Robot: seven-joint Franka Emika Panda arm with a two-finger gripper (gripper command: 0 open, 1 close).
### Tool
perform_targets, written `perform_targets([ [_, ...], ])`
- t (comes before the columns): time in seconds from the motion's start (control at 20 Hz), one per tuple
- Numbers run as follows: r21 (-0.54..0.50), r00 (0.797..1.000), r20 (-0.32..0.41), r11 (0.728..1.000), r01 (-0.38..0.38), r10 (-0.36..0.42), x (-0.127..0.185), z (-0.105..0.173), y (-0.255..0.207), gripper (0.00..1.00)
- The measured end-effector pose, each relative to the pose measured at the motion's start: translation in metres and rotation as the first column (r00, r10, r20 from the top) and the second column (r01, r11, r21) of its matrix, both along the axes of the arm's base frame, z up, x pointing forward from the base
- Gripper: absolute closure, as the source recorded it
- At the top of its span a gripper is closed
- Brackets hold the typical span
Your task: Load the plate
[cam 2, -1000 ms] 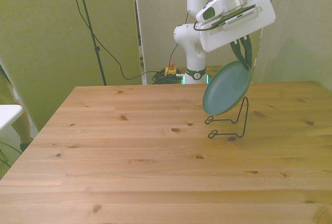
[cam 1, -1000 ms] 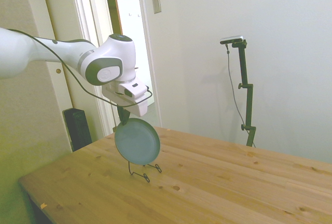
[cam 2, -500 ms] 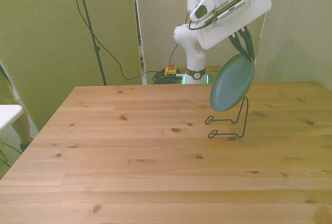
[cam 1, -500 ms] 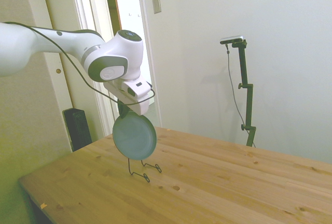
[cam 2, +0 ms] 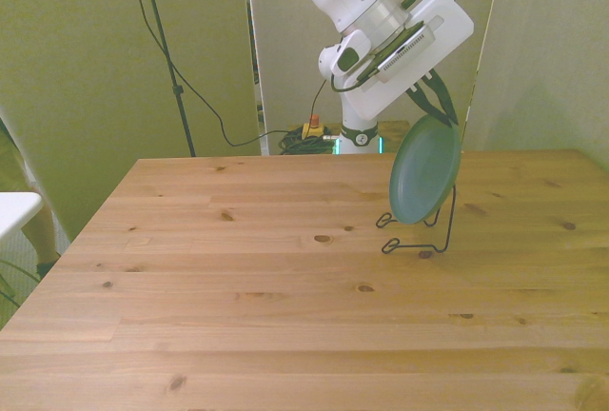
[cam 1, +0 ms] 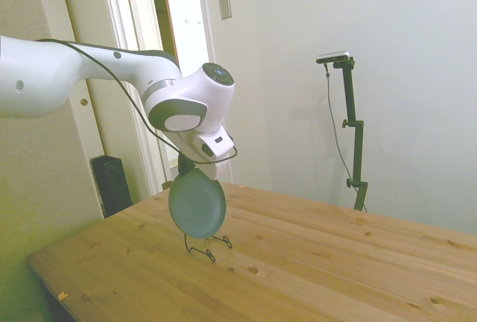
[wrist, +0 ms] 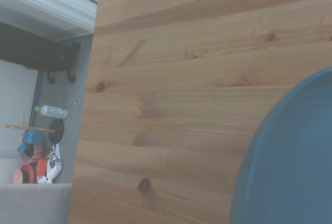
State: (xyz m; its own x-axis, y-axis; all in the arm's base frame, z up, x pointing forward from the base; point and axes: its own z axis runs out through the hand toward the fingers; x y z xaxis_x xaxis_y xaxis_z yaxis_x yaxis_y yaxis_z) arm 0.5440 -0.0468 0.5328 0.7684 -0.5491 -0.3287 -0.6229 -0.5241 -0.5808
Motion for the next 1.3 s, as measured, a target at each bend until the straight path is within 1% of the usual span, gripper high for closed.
perform_targets([
  [0.3,0.018,1.0,0.0,1.0,-0.023,0.023,0.005,-0.012,-0.002,1.0],
  [0.75,0.04,1.0,-0.002,0.999,-0.018,0.018,0.016,-0.036,-0.002,1.0],
  [1.3,0.036,1.0,-0.013,0.999,-0.019,0.019,0.022,-0.05,0.002,1.0],
])
